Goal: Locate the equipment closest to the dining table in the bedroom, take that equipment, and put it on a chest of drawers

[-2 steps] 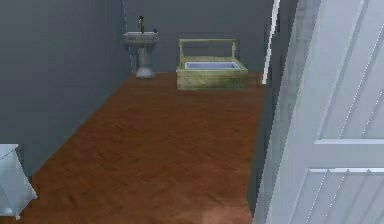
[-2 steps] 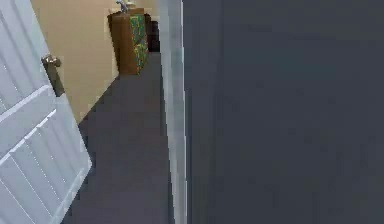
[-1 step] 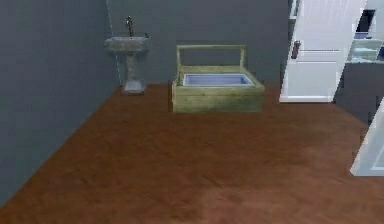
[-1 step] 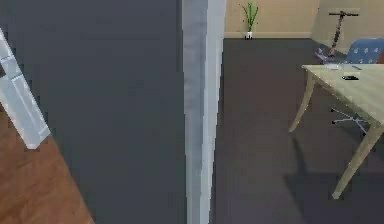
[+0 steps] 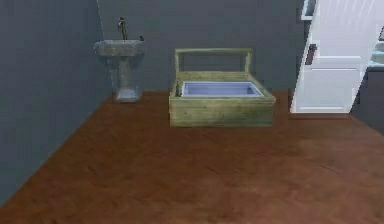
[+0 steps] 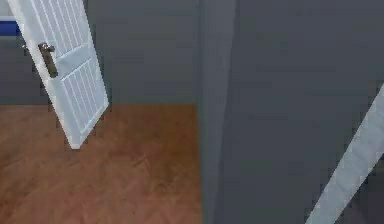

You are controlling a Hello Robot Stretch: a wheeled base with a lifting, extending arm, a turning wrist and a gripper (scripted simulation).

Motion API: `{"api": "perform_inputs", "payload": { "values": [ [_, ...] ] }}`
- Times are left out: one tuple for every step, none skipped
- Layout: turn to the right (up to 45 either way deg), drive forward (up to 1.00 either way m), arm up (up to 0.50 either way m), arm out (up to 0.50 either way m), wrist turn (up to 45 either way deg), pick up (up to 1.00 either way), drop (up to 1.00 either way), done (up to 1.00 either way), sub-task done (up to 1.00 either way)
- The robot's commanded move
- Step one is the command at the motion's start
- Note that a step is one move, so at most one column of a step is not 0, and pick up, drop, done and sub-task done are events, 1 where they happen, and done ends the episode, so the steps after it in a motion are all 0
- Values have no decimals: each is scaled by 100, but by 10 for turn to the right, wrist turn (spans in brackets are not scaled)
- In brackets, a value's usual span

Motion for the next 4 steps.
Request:
{"api": "perform_inputs", "payload": {
  "values": [
    [390, 0, 0, 0, 0, 0, 0, 0, 0],
    [0, 100, 0, 0, 0, 0, 0, 0, 0],
    [0, 85, 0, 0, 0, 0, 0, 0, 0],
    [-300, 0, 0, 0, 0, 0, 0, 0, 0]
  ]
}}
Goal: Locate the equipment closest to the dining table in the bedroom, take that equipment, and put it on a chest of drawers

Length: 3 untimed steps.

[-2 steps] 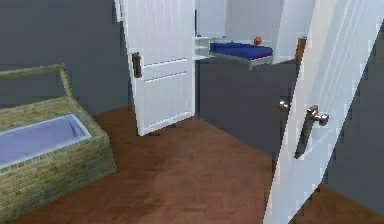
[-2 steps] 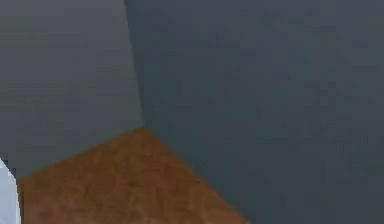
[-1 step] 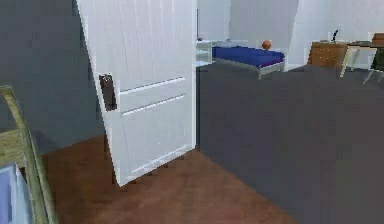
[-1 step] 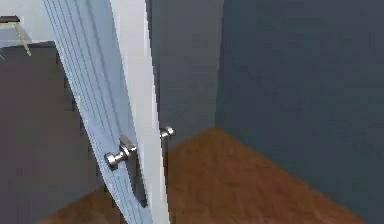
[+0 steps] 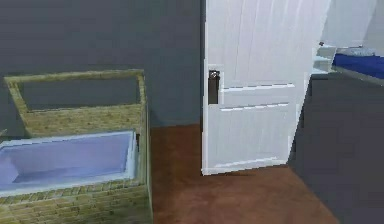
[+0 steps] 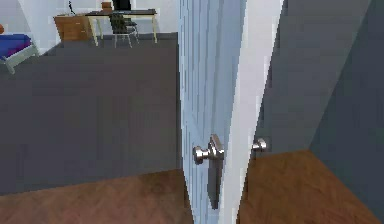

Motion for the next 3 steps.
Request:
{"api": "perform_inputs", "payload": {
  "values": [
    [-30, 0, 0, 0, 0, 0, 0, 0, 0],
    [-450, 0, 0, 0, 0, 0, 0, 0, 0],
    [-450, 0, 0, 0, 0, 0, 0, 0, 0]
  ]
}}
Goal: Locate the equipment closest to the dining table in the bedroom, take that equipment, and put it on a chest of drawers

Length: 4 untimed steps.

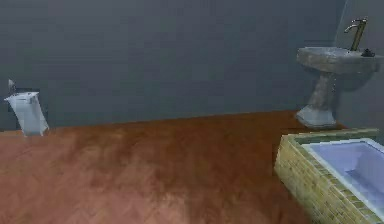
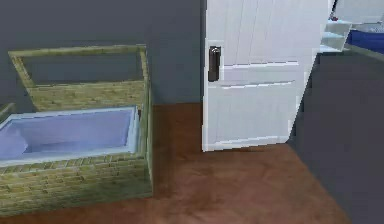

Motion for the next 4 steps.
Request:
{"api": "perform_inputs", "payload": {
  "values": [
    [-270, 0, 0, 0, 0, 0, 0, 0, 0],
    [0, 15, 0, 0, 0, 0, 0, 0, 0],
    [450, 0, 0, 0, 0, 0, 0, 0, 0],
    [420, 0, 0, 0, 0, 0, 0, 0, 0]
  ]
}}
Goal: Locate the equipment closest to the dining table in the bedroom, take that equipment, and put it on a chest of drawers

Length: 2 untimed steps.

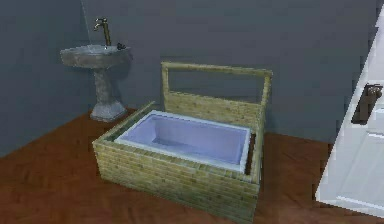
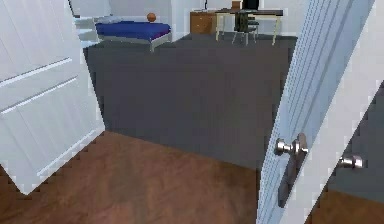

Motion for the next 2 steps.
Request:
{"api": "perform_inputs", "payload": {
  "values": [
    [0, 10, 0, 0, 0, 0, 0, 0, 0],
    [450, 0, 0, 0, 0, 0, 0, 0, 0]
  ]
}}
